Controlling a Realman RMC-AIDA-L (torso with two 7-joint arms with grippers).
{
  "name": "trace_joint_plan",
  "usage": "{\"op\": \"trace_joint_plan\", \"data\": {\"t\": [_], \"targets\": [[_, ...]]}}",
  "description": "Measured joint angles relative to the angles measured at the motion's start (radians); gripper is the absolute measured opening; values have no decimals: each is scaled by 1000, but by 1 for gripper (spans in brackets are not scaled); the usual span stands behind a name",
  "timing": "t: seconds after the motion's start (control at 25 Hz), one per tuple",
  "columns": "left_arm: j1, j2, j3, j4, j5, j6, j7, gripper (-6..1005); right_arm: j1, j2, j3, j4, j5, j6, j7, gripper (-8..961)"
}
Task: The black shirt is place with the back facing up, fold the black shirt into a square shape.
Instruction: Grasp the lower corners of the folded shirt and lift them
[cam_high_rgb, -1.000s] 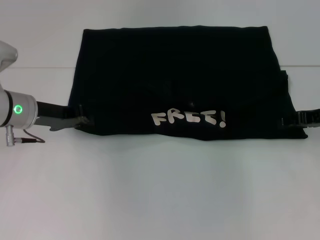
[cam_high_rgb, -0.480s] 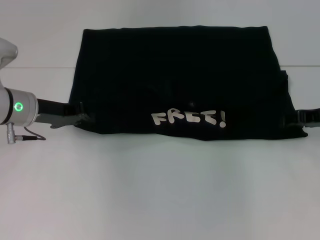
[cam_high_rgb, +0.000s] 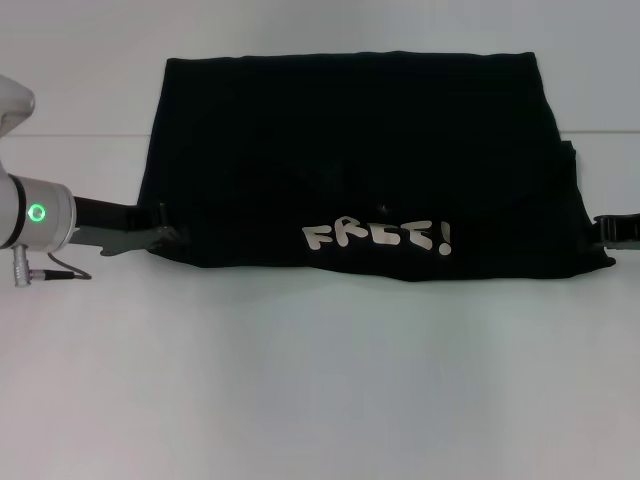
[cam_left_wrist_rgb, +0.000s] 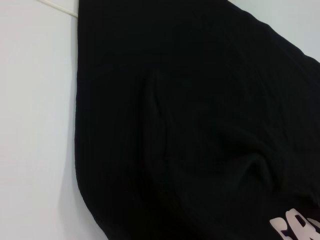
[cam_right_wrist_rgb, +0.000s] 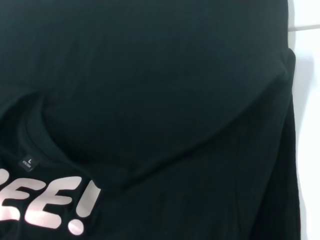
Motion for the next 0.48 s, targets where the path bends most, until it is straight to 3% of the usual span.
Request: {"op": "trace_joint_plan", "data": {"t": [0.04,0.24,0.48], "targets": [[0,0,0,0,0,0,0,32,0,0,0,0,1,-1,-1,162],[-3,5,0,1,0,0,0,32,2,-1,-1,1,0,-1,0,19],[-5,25,0,23,14,67,4,32,-7,-31,-1,-9,-1,-54,5,20]]}}
